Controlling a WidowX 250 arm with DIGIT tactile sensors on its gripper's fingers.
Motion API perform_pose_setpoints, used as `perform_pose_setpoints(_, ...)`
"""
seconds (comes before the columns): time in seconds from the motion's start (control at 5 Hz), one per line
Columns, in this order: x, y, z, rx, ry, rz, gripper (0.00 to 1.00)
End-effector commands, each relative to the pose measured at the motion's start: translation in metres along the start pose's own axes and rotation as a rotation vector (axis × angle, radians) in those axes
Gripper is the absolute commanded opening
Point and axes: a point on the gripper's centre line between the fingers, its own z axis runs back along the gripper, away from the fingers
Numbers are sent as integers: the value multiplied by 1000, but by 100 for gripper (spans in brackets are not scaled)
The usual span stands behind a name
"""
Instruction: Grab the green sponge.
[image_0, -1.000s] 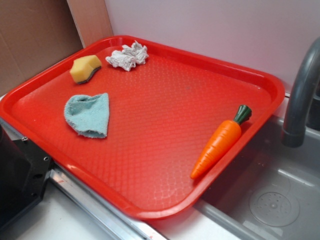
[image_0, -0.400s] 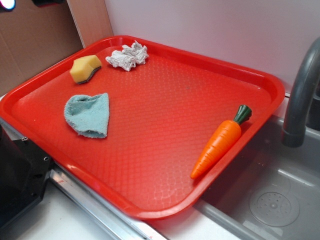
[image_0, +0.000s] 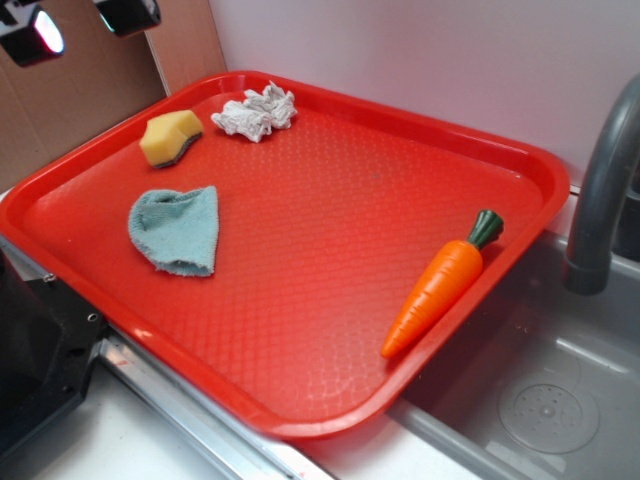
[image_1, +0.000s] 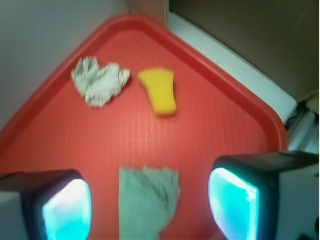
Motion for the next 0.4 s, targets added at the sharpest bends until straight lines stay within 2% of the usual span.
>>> perform_pose_setpoints(0.0, 29, 10, -43, -16, -30, -10, 100)
perform_pose_setpoints(0.2, 41, 10, -72, 10, -35, -7, 100)
